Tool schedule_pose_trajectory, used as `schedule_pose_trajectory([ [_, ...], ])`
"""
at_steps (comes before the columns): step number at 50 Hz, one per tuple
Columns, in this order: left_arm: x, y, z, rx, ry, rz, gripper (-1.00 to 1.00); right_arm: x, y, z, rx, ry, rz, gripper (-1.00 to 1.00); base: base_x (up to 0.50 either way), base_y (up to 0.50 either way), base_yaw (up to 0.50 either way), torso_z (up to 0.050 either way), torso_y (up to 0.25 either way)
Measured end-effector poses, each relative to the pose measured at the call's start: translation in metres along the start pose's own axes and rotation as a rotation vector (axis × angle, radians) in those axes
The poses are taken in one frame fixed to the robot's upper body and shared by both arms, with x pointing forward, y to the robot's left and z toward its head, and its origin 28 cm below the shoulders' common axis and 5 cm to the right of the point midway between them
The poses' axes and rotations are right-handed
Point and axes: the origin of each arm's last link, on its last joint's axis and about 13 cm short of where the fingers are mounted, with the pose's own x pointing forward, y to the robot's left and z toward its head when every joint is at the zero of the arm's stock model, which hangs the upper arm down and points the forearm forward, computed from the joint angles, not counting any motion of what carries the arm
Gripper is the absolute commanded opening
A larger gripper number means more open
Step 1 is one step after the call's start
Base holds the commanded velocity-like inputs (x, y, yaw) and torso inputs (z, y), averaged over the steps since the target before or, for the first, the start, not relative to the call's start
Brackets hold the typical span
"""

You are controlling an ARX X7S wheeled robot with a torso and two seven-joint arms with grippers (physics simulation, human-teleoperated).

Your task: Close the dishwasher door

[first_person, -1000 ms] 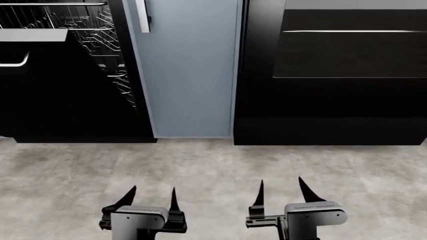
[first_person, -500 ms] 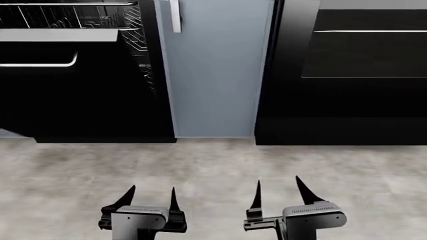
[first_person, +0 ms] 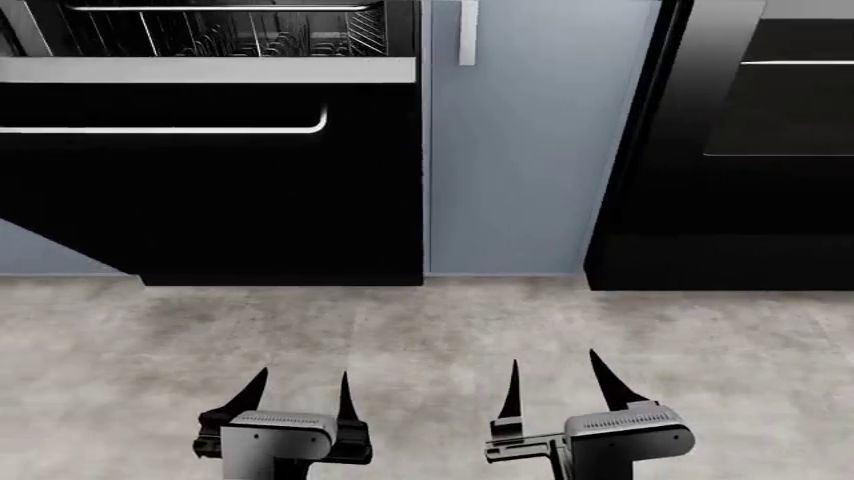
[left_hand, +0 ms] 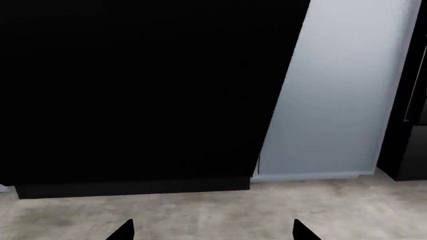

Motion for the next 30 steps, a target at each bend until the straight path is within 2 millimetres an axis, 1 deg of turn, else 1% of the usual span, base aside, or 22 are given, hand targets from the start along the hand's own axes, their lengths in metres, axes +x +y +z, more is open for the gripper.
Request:
schedule_pose_trajectory([
  [30, -0.0003, 0.0001, 0.0039, 0.023, -0.042, 0.007, 1.00, -0.0011, -0.0004, 0.0012, 0.005, -0.004, -0.009, 1.00, 0.00, 0.50, 0.00, 0.000, 0.000],
])
